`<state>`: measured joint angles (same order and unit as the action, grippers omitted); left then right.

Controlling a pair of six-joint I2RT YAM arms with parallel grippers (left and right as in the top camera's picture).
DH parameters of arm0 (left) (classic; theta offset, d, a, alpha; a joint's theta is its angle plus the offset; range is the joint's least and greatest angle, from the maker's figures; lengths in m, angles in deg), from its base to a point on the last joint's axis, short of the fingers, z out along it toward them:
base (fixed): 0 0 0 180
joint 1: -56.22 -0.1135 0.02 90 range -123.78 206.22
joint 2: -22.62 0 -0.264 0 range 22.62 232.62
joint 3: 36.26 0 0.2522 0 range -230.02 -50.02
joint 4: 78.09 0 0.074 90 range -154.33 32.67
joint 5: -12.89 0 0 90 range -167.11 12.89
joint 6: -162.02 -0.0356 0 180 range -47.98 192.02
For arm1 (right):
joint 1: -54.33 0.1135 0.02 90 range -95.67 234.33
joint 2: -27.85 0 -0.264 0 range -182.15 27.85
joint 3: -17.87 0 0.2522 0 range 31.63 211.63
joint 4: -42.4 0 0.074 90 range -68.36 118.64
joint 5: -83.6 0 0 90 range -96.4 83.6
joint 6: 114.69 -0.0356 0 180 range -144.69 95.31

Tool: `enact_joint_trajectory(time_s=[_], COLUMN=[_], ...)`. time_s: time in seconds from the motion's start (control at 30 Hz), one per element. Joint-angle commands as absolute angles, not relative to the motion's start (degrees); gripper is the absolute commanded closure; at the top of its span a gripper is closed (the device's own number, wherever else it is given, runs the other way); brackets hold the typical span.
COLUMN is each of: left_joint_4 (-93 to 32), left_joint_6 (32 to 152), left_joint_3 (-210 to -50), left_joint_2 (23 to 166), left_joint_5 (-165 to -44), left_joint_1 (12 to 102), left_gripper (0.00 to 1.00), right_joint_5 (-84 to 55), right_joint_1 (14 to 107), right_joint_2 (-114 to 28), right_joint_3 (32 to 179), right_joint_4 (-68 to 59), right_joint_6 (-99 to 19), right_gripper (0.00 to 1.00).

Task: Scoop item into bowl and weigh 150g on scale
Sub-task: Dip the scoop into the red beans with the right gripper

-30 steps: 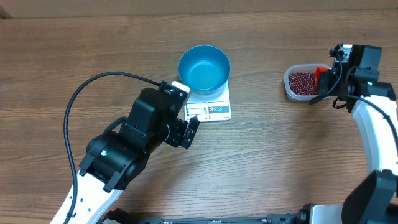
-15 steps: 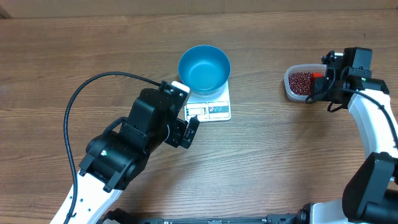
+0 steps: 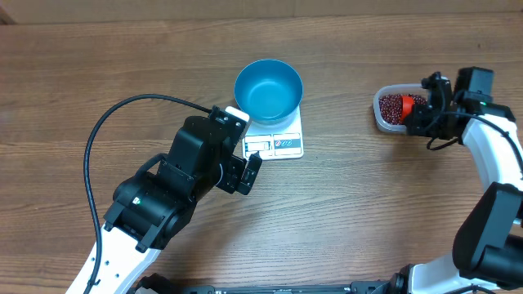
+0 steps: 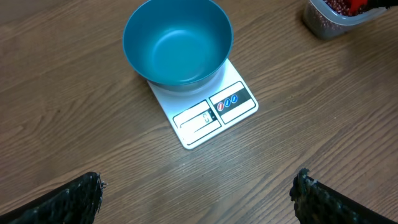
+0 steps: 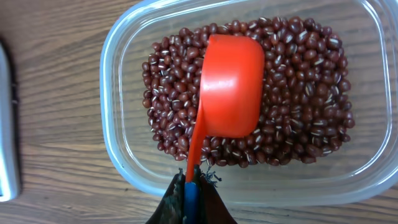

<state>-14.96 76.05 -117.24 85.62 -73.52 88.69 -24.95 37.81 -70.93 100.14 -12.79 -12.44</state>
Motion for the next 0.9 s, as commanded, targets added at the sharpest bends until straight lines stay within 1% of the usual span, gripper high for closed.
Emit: enact_joint_trajectory(time_s=[0.0,0.23,0.5,0.87], left_joint_4=[-15.07,-15.05,-15.07,-15.05], left_joint_6=[75.0,75.0,75.0,75.0], left_joint_3=[-118.75,-118.75,-118.75,-118.75], left_joint_2=[84.85,84.85,84.85,84.85], left_joint_5=[-74.17,-74.17,-74.17,-74.15], left_joint_1=[88.39,88.39,88.39,88.39], left_gripper=[0.01,0.0,0.01,0.0], right_joint_5=[-33.25,-39.18,-44.23,-47.22], right_joint_1=[35.26,32.02,31.78,31.69], right_joint_2=[-72.05,-72.48,-75.39,-75.92], right_joint_3=[99.79,99.79,99.79,99.79], right_joint_4=[-12.79,-13.25,-14.45,-15.04], right_joint_6=[-12.42,-12.66,-13.07,-13.05], right_gripper=[0.96,0.96,0.96,0.96])
